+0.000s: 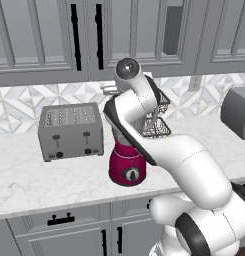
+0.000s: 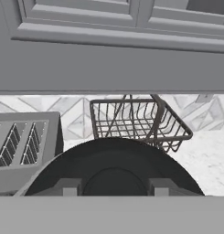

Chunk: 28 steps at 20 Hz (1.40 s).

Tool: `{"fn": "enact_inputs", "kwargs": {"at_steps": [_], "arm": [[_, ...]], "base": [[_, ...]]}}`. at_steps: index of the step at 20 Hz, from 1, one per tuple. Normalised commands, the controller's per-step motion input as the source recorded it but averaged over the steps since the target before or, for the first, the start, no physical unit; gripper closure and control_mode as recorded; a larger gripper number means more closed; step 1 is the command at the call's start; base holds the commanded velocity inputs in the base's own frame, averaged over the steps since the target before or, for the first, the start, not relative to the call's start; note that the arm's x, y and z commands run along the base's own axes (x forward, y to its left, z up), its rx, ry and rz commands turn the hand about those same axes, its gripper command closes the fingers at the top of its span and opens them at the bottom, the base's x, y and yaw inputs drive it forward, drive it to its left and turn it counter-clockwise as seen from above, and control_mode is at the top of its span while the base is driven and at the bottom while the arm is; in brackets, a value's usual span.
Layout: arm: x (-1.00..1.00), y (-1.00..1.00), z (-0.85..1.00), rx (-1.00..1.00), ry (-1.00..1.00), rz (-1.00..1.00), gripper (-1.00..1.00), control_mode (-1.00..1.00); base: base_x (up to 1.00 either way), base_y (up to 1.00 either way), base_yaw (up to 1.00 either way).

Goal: Close the lid blender by securely placing the lid on top.

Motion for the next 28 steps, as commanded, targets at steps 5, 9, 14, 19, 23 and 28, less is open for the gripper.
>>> {"fn": "enact_inputs", "kwargs": {"at_steps": [5,9,14,19,23,28], "arm": [[-0.05,0.2,-0.11,-0.05,0.0,0.0,1.0,-1.0],[-0.09,0.2,-0.09,0.0,0.0,-0.01,1.0,-1.0],[-0.11,0.08,-0.11,0.0,0.08,-0.08,1.0,-1.0],[-0.26,0.0,-0.2,0.05,0.17,-0.18,1.0,-1.0],[-0.22,0.0,-0.43,0.14,0.1,-0.22,1.0,-1.0],[-0.13,0.0,-0.54,0.18,0.05,-0.25,1.0,-1.0]], "base": [[0.0,0.0,0.0],[0.0,0.0,0.0],[0.0,0.0,0.0],[0.0,0.0,0.0],[0.0,0.0,0.0],[0.0,0.0,0.0]]}}
